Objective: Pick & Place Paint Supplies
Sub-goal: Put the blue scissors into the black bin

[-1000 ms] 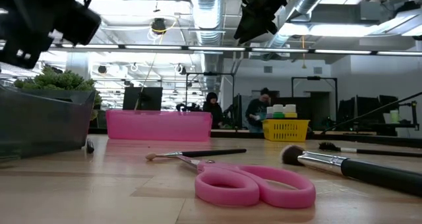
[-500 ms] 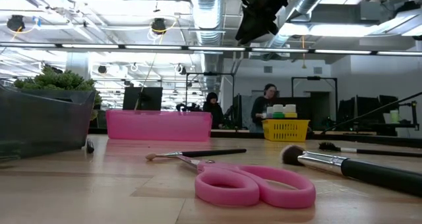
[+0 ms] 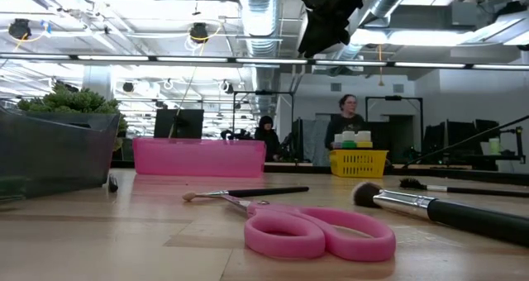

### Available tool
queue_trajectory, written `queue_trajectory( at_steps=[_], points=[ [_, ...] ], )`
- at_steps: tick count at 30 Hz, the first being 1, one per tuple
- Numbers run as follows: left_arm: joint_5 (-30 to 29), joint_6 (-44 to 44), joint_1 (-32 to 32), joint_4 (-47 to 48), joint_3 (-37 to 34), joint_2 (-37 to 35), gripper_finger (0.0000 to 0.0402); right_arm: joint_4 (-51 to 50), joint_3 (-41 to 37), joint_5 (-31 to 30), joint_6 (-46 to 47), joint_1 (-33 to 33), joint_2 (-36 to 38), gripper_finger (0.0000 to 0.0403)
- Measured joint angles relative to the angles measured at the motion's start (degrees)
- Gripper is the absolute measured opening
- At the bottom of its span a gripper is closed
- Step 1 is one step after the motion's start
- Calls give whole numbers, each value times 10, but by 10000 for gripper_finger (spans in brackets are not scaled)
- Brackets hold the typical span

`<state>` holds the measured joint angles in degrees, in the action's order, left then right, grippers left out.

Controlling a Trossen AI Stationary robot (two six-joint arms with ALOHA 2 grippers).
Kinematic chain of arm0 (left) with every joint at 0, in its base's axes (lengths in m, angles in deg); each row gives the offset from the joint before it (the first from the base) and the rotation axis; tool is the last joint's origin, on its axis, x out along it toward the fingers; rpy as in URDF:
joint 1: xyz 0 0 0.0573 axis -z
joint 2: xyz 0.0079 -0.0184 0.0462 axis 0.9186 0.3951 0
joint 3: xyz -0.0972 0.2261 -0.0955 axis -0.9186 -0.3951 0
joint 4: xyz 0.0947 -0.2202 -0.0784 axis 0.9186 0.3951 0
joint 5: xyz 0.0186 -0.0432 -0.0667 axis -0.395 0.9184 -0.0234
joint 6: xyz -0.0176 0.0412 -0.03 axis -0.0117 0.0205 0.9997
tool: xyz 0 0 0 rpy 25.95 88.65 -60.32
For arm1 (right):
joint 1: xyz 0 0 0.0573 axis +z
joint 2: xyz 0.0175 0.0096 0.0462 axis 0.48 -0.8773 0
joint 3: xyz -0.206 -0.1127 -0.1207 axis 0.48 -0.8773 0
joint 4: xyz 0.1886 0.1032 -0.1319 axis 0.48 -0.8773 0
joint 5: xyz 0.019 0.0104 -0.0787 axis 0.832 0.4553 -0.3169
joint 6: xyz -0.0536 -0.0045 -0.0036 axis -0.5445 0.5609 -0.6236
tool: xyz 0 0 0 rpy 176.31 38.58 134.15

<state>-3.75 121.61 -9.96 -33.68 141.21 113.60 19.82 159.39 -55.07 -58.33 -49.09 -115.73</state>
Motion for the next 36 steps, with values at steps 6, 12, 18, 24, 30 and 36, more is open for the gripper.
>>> queue_trajectory(
  at_steps=[6, 12, 18, 24, 30, 36],
  points=[
    [-76, 87, 0, -41, 41, 101, 111, -17, 0, 27, 3, -7, 8, 143],
    [-65, 126, -17, -101, 43, 181, 119, -28, 0, 64, -18, -24, 22, 143],
    [-53, 143, -46, 16, 40, 193, 86, -29, 0, 96, -30, -50, 35, 143],
    [18, 155, -101, 225, 39, 146, 48, -35, 0, 113, -31, -74, 45, 143],
    [67, 160, -130, 282, 39, 160, 17, -41, 0, 113, -31, -87, 47, 143],
    [110, 170, -128, 303, 39, 189, 20, -42, 0, 113, -31, -94, 47, 143]
  ],
)
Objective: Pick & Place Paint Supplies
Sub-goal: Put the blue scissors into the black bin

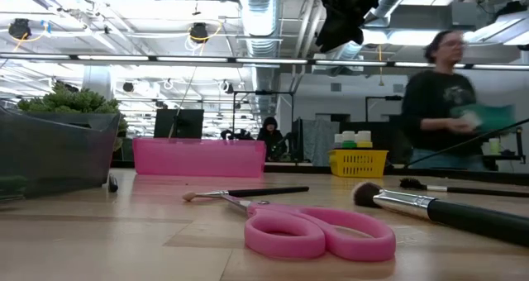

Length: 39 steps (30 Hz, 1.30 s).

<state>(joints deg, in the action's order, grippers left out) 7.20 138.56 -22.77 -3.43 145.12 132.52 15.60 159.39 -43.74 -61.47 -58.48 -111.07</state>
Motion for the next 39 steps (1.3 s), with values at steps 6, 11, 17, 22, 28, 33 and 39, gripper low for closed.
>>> queue_trajectory(
  at_steps=[6, 11, 17, 22, 28, 33, 39],
  points=[
    [-5, 0, -1, -14, 0, 38, 67, 0, 0, 0, -10, 0, 0, 143],
    [-8, 0, 0, -49, 0, 75, 106, 0, 0, 0, -14, 0, 0, 143],
    [-21, 0, -10, -57, 0, 99, 111, -5, 0, 0, -14, 0, 0, 143],
    [-30, 0, -13, -45, 0, 99, 100, -14, 0, 0, -14, 0, 0, 143],
    [-29, 0, -16, -17, 0, 99, 93, -15, 0, 0, -14, 0, 0, 143],
    [-28, 0, -16, -2, 0, 99, 92, -15, 0, 0, -16, 0, 0, 143],
    [-28, -1, -15, 2, 0, 100, 92, -17, 0, 1, -16, 0, 0, 143]
  ],
)
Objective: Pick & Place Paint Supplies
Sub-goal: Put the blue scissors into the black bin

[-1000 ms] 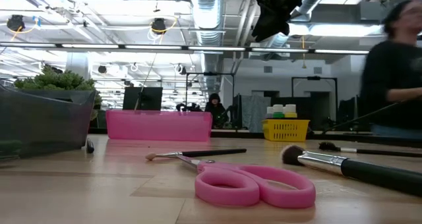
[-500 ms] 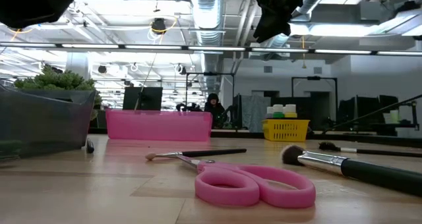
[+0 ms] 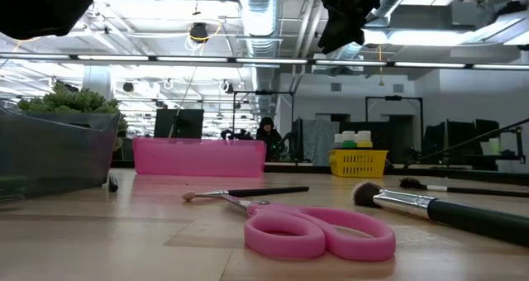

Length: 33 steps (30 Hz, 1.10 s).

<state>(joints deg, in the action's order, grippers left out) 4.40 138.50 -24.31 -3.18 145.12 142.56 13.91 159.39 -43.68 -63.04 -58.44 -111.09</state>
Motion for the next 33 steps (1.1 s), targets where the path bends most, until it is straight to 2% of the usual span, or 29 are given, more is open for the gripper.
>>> queue_trajectory(
  at_steps=[33],
  points=[
    [3, -6, 5, -5, 0, 31, 92, -5, 0, 0, 2, 0, 0, 143]
  ],
)
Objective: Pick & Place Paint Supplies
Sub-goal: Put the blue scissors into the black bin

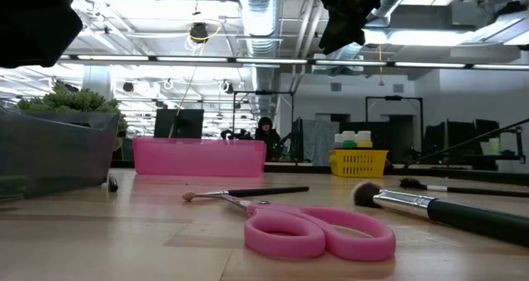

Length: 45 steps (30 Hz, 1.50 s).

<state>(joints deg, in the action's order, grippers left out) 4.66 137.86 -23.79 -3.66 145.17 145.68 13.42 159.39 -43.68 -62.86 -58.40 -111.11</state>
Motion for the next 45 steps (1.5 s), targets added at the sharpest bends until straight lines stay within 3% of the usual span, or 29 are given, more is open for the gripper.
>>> queue_trajectory(
  at_steps=[5, 16, 24, 37, 45],
  points=[
    [8, -4, -1, -4, -10, -1, 78, 0, 0, 0, 0, 0, 0, 143],
    [3, -12, 0, -37, -25, -1, 6, -14, 0, 0, -1, 0, 0, 143],
    [-1, -10, 1, -66, -26, -4, 1, -12, 0, 0, -1, 0, 0, 143],
    [-45, -14, 1, -30, -28, -26, 0, -12, 0, 8, -2, 0, 0, 143],
    [-121, -72, 1, -32, -27, -58, 0, -15, 0, 9, -2, 0, 0, 143]
  ],
)
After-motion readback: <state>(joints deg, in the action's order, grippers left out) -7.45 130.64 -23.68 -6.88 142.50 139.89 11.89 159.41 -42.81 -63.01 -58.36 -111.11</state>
